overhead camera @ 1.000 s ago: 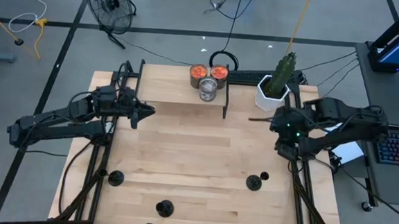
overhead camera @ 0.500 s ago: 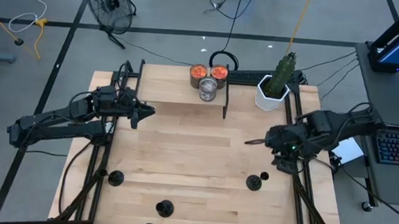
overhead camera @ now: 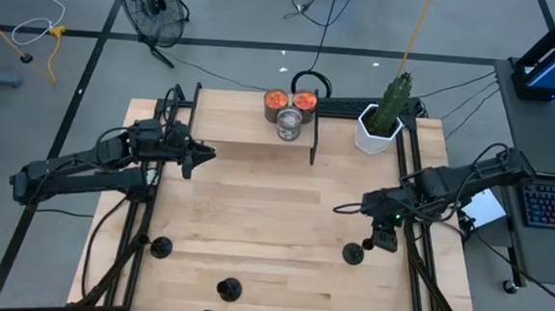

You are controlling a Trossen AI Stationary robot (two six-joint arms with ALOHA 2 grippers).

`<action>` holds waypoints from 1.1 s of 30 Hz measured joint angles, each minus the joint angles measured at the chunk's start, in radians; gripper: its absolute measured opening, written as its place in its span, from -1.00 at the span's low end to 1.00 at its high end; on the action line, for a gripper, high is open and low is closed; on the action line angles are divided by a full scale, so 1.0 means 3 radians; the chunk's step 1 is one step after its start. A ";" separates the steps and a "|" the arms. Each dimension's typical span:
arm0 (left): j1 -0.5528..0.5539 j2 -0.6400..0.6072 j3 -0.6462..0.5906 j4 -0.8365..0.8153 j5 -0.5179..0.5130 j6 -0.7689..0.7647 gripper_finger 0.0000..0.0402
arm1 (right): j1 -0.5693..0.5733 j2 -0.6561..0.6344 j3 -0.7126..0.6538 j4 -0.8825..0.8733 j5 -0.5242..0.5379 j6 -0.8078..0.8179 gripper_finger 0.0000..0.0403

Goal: Pick & Place candle stick holders
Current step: Put the top right black candle holder on the shelf

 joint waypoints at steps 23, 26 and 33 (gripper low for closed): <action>0.0000 0.0000 0.0000 -0.0003 -0.0437 0.0032 -0.43 | 0.0164 0.0332 0.0000 0.0049 0.0191 0.0073 0.02; 0.0000 0.0000 0.0000 -0.0003 -0.0437 0.0032 -0.43 | 0.0164 0.0370 0.0000 0.0040 0.0191 0.0045 -0.08; 0.0000 0.0000 0.0000 -0.0004 -0.0437 0.0028 -0.43 | 0.0164 0.0434 0.0001 0.0031 0.0194 -0.0007 -0.48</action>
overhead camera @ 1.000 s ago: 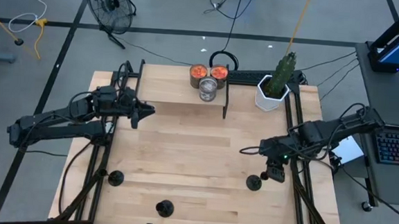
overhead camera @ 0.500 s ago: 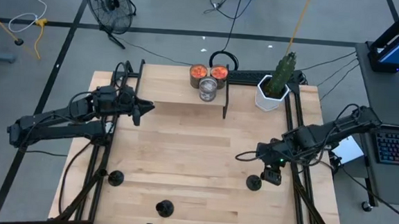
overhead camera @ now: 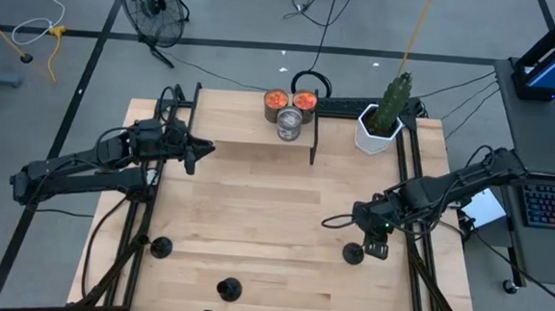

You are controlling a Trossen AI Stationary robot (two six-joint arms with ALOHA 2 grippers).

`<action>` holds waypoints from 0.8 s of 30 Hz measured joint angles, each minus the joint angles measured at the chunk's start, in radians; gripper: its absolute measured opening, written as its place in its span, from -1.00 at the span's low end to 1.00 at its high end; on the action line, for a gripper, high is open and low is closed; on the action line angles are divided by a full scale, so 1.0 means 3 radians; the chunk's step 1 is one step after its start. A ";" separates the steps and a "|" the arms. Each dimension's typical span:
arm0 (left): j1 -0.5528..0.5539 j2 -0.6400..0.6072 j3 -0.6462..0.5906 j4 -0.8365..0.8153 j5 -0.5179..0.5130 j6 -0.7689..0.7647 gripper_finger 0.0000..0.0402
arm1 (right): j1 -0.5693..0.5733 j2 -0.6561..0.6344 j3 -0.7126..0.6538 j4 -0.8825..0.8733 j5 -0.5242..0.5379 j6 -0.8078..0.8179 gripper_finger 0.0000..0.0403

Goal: Pick & Place candle stick holders
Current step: Put the top right black candle holder on the shelf

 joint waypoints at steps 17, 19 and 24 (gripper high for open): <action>0.0001 0.0000 0.0000 0.0027 0.0292 -0.0293 -0.43 | -0.0150 0.0044 -0.0001 0.0449 0.0352 -0.0120 -0.93; 0.0000 0.0023 0.0000 0.0074 0.0463 -0.0392 -0.43 | -0.0227 0.0047 -0.0003 0.0670 0.0483 -0.0213 -0.95; -0.0130 0.0192 0.0000 0.0655 0.0597 -0.0486 -0.42 | -0.0474 0.0057 -0.0004 0.1393 0.0333 -0.0465 -0.95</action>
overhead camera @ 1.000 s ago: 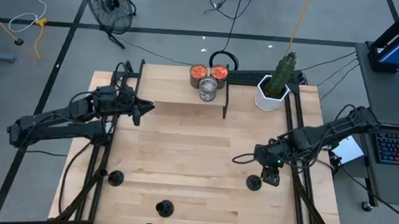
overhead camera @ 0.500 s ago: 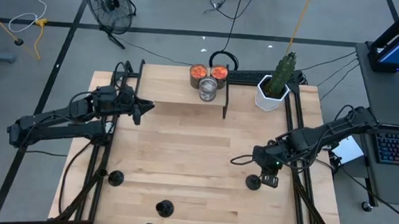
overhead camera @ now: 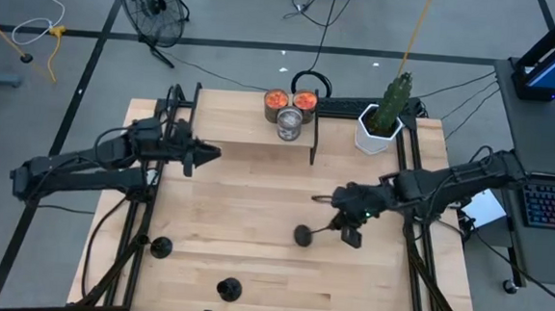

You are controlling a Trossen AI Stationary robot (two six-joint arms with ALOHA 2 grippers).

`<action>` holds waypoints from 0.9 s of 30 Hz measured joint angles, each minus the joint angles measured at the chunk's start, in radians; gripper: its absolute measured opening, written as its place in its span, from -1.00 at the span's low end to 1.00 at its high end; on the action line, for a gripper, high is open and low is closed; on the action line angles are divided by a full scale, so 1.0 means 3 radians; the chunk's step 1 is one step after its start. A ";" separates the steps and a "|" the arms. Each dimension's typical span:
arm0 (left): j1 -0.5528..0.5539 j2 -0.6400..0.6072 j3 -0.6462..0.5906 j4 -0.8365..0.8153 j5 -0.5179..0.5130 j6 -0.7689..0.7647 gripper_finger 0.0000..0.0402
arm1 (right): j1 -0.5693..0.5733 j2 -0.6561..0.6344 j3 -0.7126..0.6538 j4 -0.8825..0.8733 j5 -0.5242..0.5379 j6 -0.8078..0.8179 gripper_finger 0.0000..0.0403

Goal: Pick & Place candle stick holders
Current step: Put the top right black candle holder on the shelf

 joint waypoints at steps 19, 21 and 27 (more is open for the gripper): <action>-0.0883 0.1457 0.0339 0.1483 -0.0242 0.0353 0.07 | -0.0572 0.0523 0.0004 0.0755 -0.0872 -0.0589 -0.95; -0.0953 0.1600 0.0454 0.1481 -0.0243 0.0401 0.13 | -0.0616 0.0523 0.0004 0.0776 -0.0871 -0.0620 -0.95; -0.1124 0.2021 0.0873 0.1280 -0.0212 0.0587 0.19 | -0.0710 0.0522 0.0005 0.1008 -0.0965 -0.0675 -0.95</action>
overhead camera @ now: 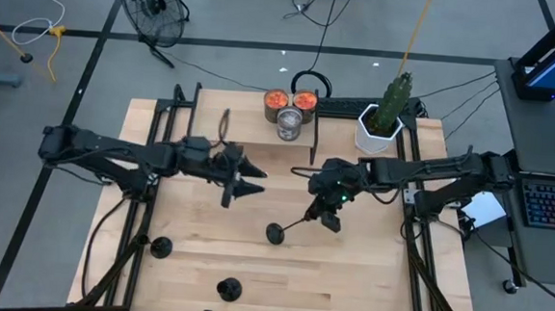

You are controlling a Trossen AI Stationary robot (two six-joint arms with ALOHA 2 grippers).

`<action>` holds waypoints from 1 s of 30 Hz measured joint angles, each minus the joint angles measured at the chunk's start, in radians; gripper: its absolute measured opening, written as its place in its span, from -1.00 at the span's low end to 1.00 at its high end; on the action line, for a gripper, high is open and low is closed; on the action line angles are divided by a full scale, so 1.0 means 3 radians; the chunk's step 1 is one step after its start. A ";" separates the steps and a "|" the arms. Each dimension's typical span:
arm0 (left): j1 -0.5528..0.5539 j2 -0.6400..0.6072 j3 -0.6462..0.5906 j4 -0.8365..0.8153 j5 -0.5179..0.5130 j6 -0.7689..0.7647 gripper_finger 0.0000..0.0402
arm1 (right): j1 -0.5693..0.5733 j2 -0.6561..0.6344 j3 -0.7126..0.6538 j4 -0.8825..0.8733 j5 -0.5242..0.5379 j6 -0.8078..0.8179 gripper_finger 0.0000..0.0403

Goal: Pick & Place candle stick holders
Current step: Put the top right black candle holder on the shelf

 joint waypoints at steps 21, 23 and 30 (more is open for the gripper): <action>-0.0164 0.1025 0.0914 -0.0565 0.0367 -0.0186 0.19 | -0.0025 0.0019 0.0004 0.0671 0.0002 -0.0074 -0.95; -0.0164 0.1090 0.0962 -0.0575 0.0476 -0.0231 0.19 | -0.0025 0.0022 0.0004 0.0659 0.0002 -0.0074 -0.95; -0.0188 0.1354 0.1244 -0.0952 0.0585 -0.0231 0.19 | -0.0011 0.0067 0.0002 0.0664 -0.0014 -0.0098 -0.95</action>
